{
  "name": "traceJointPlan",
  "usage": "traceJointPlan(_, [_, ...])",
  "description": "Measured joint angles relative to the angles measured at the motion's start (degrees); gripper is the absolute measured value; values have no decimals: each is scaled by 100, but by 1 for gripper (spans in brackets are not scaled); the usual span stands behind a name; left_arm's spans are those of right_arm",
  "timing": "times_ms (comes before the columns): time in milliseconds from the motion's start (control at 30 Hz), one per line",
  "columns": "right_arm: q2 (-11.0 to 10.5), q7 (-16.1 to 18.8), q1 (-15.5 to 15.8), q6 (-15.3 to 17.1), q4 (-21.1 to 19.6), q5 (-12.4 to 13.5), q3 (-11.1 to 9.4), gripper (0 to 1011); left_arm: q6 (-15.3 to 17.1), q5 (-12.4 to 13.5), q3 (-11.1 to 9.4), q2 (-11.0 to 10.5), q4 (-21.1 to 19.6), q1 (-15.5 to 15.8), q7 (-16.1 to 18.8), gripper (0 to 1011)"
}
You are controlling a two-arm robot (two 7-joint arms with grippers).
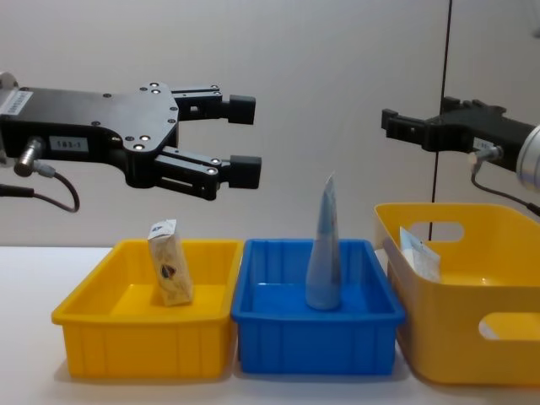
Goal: Bimanual collaborative sorting of washing and personal care products
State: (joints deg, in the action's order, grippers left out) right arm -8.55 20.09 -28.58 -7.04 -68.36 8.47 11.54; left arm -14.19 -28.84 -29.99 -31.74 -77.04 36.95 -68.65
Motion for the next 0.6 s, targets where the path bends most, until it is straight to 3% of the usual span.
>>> traceJointPlan(333, [-211, 678, 450, 378, -757, 535, 18, 1000, 0, 0, 0, 0, 0, 0, 0, 1001])
traceJointPlan(600, [-347, 1012, 748, 603, -1194, 836, 32, 1000, 0, 0, 0, 0, 0, 0, 0, 1001])
